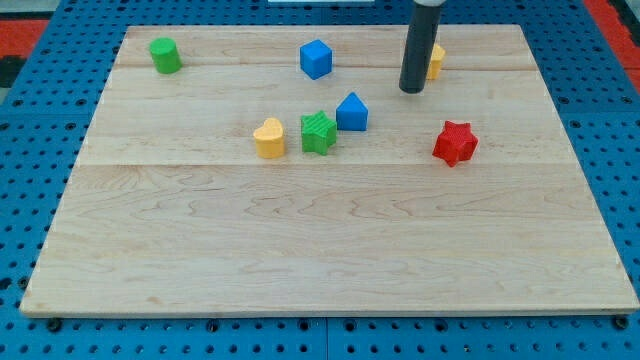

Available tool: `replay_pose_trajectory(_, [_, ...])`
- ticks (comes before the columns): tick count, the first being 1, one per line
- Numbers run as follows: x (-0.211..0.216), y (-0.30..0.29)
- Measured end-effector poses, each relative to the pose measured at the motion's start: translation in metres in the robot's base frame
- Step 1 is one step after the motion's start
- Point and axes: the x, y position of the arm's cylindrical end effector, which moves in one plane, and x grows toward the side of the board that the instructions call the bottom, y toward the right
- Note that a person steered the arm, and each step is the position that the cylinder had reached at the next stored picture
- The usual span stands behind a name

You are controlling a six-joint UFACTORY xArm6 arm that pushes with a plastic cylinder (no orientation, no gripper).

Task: Move the green star towards the bottom center

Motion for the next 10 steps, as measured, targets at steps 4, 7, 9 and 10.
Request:
replay_pose_trajectory(4, [0.116,-0.129])
replay_pose_trajectory(7, [0.156,-0.129])
replay_pose_trajectory(9, [0.155,-0.129])
replay_pose_trajectory(10, [0.159,-0.161])
